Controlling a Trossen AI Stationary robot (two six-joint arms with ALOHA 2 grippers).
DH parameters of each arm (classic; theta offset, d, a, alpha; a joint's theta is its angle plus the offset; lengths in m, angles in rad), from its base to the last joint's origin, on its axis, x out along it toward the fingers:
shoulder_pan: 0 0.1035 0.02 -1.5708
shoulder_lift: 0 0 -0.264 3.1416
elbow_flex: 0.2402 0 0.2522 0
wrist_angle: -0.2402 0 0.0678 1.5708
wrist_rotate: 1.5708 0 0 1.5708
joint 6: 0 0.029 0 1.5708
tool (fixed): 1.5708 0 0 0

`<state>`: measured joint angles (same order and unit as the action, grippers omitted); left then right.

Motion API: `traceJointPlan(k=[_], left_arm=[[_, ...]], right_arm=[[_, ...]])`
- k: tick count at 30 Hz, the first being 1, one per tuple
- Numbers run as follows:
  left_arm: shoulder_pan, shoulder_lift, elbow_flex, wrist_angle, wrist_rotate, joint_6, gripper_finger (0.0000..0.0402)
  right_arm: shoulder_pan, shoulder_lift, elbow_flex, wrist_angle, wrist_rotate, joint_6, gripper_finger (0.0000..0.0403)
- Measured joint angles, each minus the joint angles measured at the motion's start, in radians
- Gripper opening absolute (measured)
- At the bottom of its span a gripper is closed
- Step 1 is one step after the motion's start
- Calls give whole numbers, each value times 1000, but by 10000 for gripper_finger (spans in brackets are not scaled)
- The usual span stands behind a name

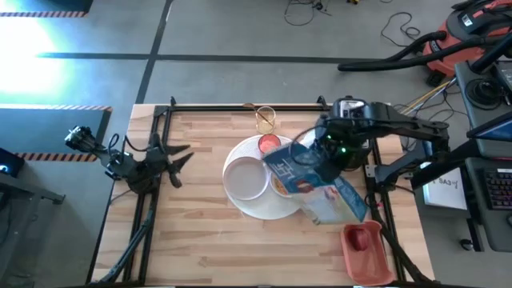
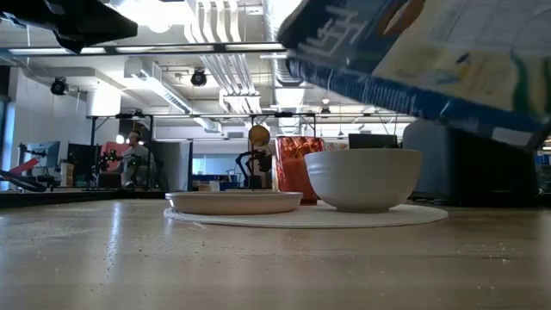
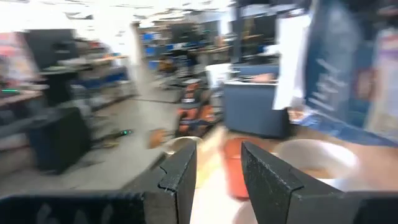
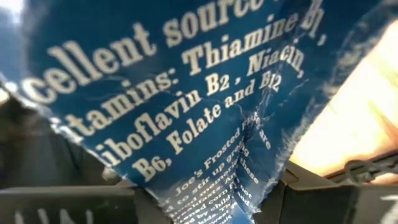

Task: Arrange a breakfast setting
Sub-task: Pour the cereal from the cereal box into the white bowl

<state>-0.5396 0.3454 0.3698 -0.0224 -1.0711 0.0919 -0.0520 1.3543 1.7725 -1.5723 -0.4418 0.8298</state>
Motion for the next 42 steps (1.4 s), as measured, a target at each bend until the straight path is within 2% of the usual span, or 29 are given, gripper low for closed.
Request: traceJointPlan(k=[5,12,15,24,29,34,37,42], left_arm=[[0,6,0,7,152,-73,110],[0,70,0,87,284,-130,110],[0,110,0,128,338,-118,110],[0,185,18,172,347,-22,110],[8,243,36,240,346,4,110],[11,334,36,371,346,101,110],[11,380,61,371,345,119,110],[11,427,134,324,345,117,110]], right_arm=[[69,-34,0,-1,37,-57,120],[165,-60,0,-1,239,-188,120],[194,-63,0,0,285,-219,120],[221,-64,0,0,301,-274,120],[220,-40,0,15,464,-371,120],[220,1,0,110,609,-374,120],[219,21,0,123,586,-341,120],[221,19,-1,107,454,-235,120]])
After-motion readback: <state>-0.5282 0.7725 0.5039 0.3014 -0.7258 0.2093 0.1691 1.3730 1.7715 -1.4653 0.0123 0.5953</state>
